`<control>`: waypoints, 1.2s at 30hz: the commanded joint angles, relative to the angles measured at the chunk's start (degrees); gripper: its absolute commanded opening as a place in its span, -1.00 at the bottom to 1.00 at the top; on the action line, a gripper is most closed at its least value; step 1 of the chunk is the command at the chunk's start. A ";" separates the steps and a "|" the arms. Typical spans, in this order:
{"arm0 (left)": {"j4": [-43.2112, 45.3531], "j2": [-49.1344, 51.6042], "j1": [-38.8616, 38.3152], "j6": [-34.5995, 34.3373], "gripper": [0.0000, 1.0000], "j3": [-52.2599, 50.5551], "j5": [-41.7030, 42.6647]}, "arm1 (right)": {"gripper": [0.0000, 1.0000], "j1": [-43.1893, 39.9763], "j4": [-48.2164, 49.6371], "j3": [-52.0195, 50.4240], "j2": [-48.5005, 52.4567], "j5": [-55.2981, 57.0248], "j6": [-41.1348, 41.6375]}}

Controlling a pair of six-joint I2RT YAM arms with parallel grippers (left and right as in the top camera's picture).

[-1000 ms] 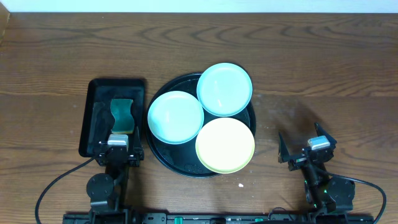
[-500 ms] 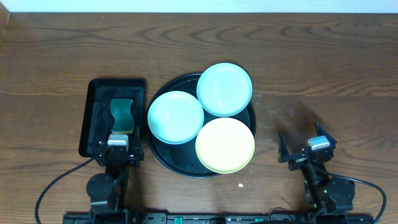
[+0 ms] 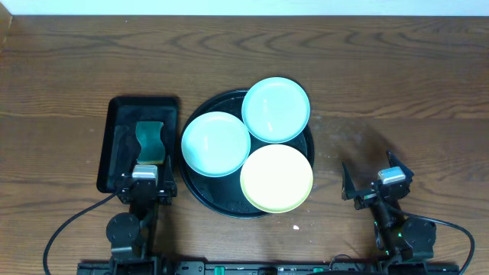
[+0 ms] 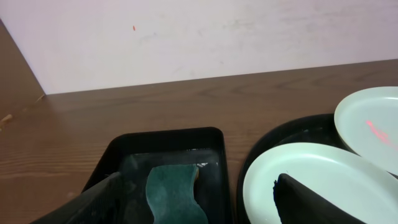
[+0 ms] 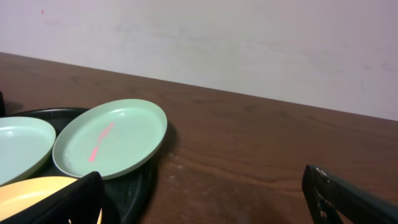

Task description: Clean dirty plates on tray and stack at the side

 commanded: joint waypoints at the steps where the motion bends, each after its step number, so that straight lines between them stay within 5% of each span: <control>1: -0.74 -0.04 -0.13 0.33 0.52 -1.64 0.46 | 0.98 -0.35 -0.17 -0.09 -0.24 -0.31 -0.55; 14: -0.81 0.11 -0.13 -2.73 0.52 -0.35 0.42 | 0.98 -0.37 4.70 -0.07 -0.22 0.13 -0.52; 21: -5.60 6.73 -0.13 -2.71 0.52 9.38 0.39 | 0.99 -0.37 5.49 3.04 3.48 0.11 4.15; 36: -35.87 43.54 -0.13 -3.82 0.53 51.98 0.50 | 0.99 -0.35 -8.09 36.92 43.23 -9.99 4.81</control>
